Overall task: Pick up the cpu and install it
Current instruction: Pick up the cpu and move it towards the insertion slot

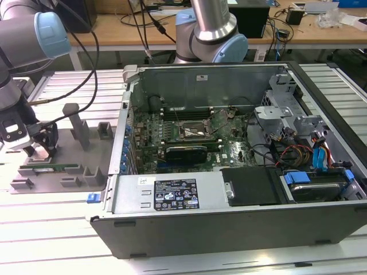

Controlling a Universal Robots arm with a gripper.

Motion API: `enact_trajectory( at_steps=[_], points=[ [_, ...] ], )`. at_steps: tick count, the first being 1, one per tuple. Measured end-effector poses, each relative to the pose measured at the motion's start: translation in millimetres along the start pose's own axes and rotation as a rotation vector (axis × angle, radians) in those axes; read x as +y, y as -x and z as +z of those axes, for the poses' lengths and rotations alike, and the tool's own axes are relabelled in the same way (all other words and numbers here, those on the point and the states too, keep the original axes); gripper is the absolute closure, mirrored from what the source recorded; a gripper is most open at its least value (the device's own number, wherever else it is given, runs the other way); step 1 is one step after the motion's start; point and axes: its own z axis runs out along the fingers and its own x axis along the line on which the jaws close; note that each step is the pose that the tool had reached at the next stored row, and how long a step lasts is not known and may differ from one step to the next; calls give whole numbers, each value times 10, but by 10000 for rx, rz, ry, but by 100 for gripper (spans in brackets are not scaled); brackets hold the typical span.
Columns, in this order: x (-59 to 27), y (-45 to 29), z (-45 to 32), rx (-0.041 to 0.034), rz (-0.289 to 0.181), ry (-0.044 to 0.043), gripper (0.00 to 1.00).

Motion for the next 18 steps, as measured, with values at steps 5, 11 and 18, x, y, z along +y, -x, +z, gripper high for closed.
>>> enact_trajectory(
  at_steps=[5, 11, 18],
  points=[
    [3, 0, -68, 1, 0, 0, 45],
    [10, -1, -151, 0, -1, 0, 45],
    [15, -2, -248, 0, 0, -1, 45]
  ],
)
